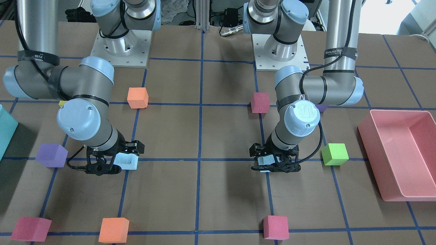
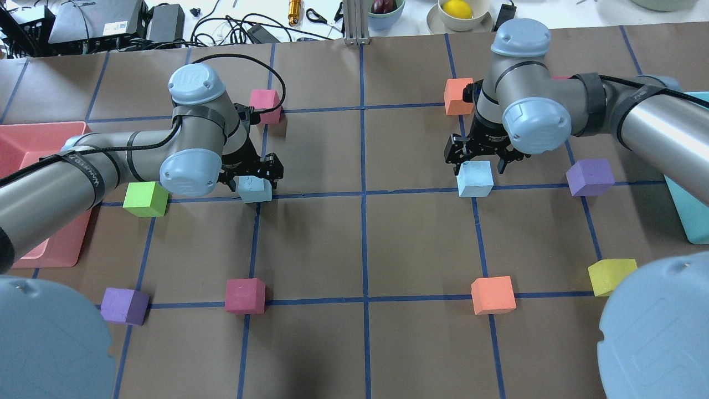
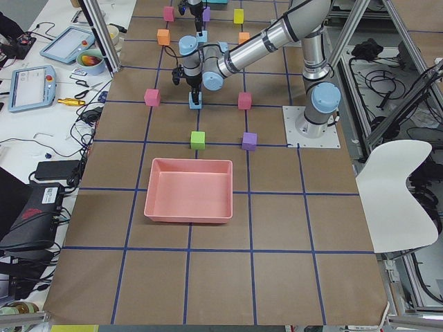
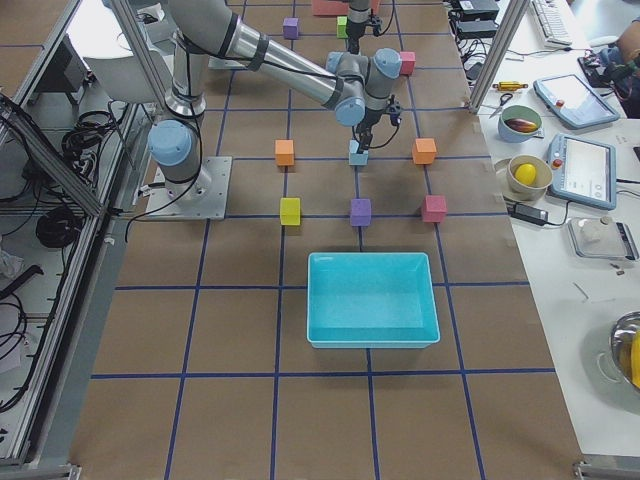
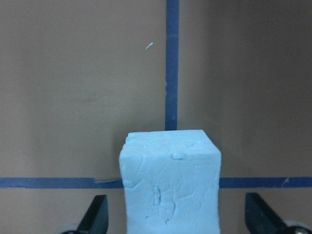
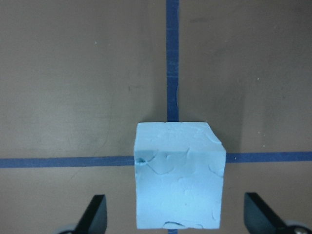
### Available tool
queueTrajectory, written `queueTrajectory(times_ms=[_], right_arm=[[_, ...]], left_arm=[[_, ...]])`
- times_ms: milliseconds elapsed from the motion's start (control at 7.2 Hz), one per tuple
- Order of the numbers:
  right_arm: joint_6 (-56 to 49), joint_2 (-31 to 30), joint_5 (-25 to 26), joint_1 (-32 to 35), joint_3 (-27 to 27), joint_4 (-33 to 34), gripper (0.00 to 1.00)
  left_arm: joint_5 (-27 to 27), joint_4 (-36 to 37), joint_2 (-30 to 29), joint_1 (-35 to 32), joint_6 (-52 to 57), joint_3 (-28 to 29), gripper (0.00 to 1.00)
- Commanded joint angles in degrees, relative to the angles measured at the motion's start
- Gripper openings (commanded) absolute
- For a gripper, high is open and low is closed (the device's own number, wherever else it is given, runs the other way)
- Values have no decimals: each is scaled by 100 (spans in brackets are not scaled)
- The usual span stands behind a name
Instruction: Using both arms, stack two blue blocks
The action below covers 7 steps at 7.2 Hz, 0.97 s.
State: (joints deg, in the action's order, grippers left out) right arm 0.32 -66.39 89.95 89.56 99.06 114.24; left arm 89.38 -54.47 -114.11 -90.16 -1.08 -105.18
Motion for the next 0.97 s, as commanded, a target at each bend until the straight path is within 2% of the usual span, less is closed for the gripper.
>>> queueTrajectory(times_ms=[0,278,417,694,833], right_arm=[[12,230,-30,0,130,335,100],[-13,258,-22,0,139,494,5],[-23,249,-13,0,131,485,0],[91,136,-39,70,-114,398,0],[379,109,-379,253,-385,128,0]], left_arm=[[9,-2,-50,-2,29,-2,100],[9,7,-50,-2,3,7,100],[9,94,-59,-2,12,15,100],[9,279,-111,-2,38,-2,100],[9,279,-112,-2,3,-19,100]])
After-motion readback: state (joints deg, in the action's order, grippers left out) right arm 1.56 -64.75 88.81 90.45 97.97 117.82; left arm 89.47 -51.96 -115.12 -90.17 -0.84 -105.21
